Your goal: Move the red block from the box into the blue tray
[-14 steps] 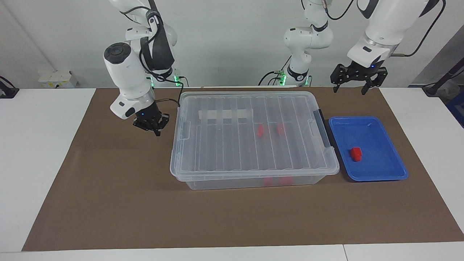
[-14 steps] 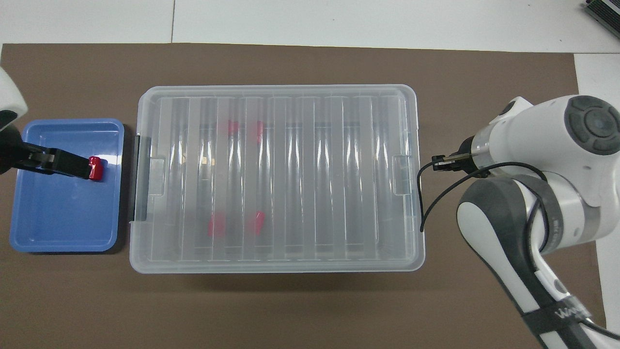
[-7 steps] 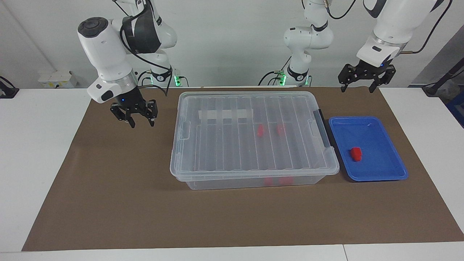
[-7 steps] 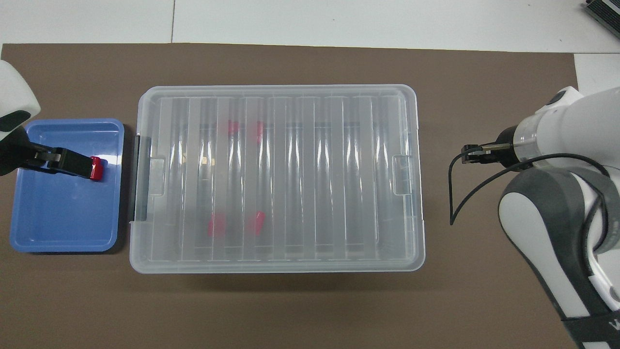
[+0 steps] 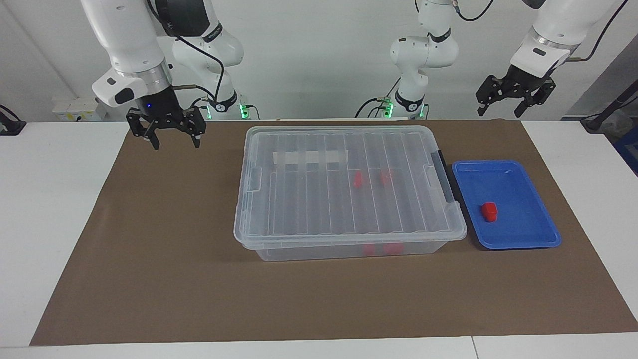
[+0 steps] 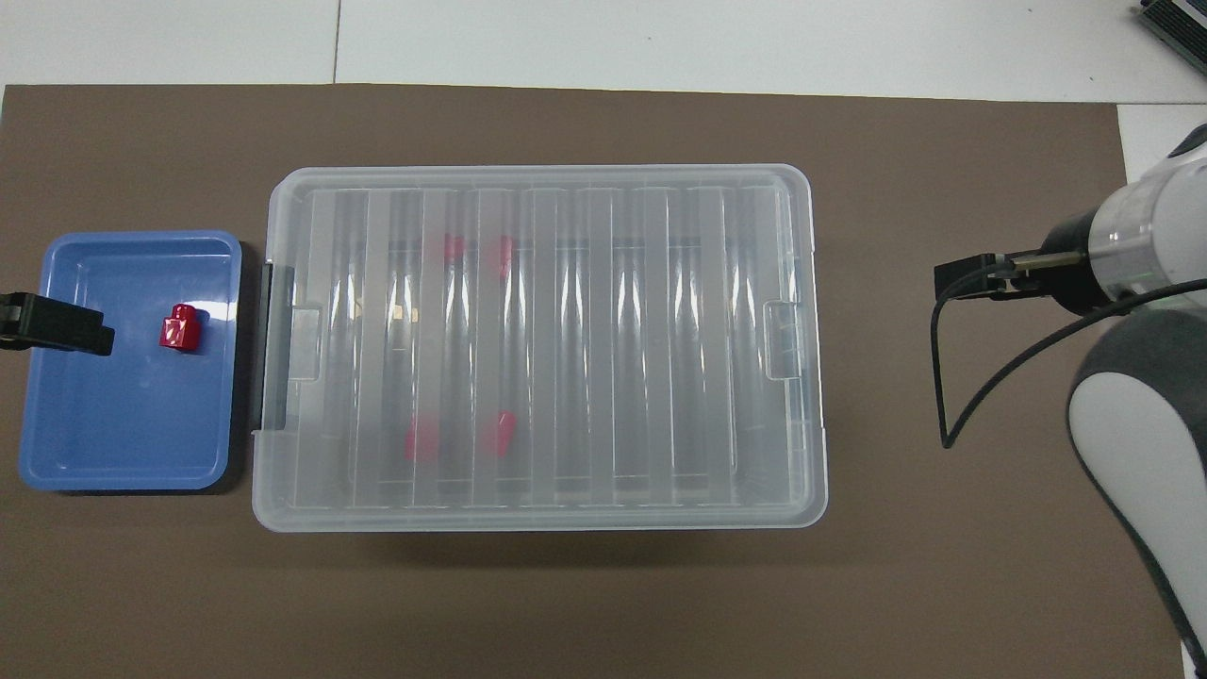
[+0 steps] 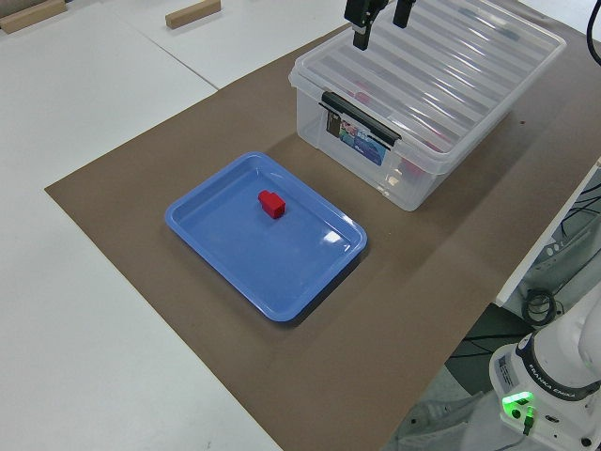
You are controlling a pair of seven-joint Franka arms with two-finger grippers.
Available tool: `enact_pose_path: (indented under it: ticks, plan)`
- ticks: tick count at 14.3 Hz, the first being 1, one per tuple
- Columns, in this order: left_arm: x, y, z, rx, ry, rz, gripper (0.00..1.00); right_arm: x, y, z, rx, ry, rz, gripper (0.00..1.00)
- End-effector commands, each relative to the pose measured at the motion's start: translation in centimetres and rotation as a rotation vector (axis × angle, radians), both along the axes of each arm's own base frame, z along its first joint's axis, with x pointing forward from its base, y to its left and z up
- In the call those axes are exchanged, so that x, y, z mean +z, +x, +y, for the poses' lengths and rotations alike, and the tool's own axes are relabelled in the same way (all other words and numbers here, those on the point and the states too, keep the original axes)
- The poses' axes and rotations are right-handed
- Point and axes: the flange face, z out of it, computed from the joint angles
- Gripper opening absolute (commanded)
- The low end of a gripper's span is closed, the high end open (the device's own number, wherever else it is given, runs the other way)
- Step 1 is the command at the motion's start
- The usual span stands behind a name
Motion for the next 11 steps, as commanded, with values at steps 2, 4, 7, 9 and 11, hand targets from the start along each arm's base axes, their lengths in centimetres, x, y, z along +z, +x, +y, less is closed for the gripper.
enact_pose_path:
  ticks: [2, 4, 7, 9, 11]
  plan:
    - [-1.2, -0.5, -1.1, -0.026, -0.015, 0.013, 1.0, 2.1, 0.2, -0.8, -0.043, 0.004, 0.049, 1.0]
    - [-1.5, -0.3, -0.7, -0.017, -0.014, 0.017, 1.0, 2.1, -0.8, -0.4, -0.076, -0.001, 0.079, 1.0]
    - [-3.7, 0.2, -1.4, -0.037, 0.019, 0.035, 1.0, 1.8, -2.0, 0.1, -0.096, -0.006, 0.101, 1.0]
    - [-4.5, 0.5, -1.0, -0.03, 0.017, 0.02, 1.0, 1.6, -2.0, -1.2, -0.107, -0.005, 0.114, 1.0]
    - [-5.8, 0.3, -1.4, -0.038, 0.015, 0.028, 1.0, 1.2, -2.4, -1.6, -0.116, -0.006, 0.125, 1.0]
